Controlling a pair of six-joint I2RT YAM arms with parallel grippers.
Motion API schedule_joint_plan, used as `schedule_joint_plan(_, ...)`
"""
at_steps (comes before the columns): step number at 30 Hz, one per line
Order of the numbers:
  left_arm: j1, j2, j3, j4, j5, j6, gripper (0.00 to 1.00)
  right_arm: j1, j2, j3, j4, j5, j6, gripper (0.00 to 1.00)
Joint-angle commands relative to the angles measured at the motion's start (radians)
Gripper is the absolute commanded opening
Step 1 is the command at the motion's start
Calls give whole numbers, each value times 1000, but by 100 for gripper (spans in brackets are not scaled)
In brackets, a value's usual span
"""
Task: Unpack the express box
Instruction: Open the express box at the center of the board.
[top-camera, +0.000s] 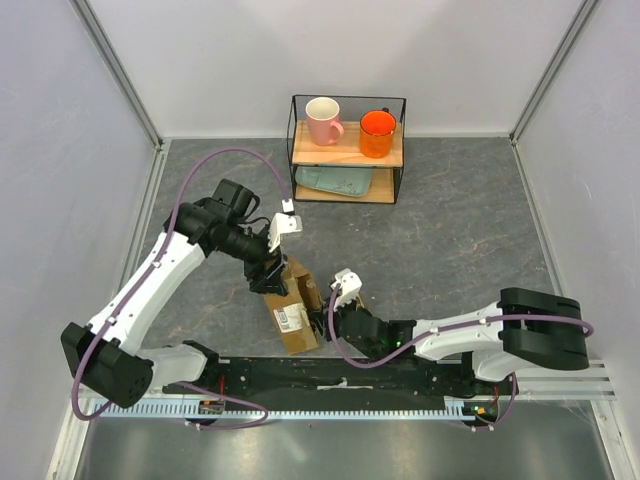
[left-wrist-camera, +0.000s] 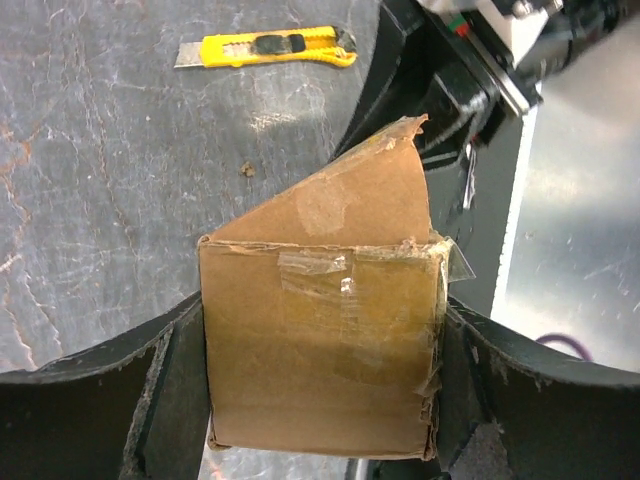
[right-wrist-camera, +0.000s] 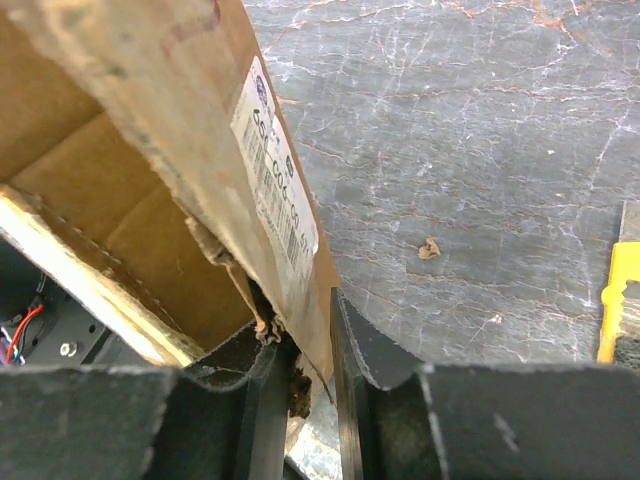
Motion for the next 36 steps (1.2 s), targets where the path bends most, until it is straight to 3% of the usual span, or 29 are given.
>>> schedule_joint_plan(1,18,-1,79,-248,70,335,44,-36,-40,-45,-54,-4,-102,27)
schedule_joint_plan(5,18,-12,62,-353,98,476,44,-76,-47,-24,-81,-30,-163,27)
schedule_joint_plan(9,18,-9,59,-342,72,455,45,-94,-40,-13,-106,-35,-189,26)
schedule_joint_plan(12,18,8,53,-260,46,343,45,-88,-18,23,-141,-32,-168,28)
schedule_joint_plan(14,18,8,45,-195,6,235,43,-59,3,45,-152,-13,-145,38)
schedule_joint_plan(19,18,-7,-5,-11,-51,6,42,39,118,189,-311,137,-104,52)
schedule_joint_plan(28,18,-40,-83,169,-152,-183,39,50,218,307,-457,126,31,56)
schedule_joint_plan(36,18,-43,-87,248,-204,-257,37,41,348,327,-483,16,88,51)
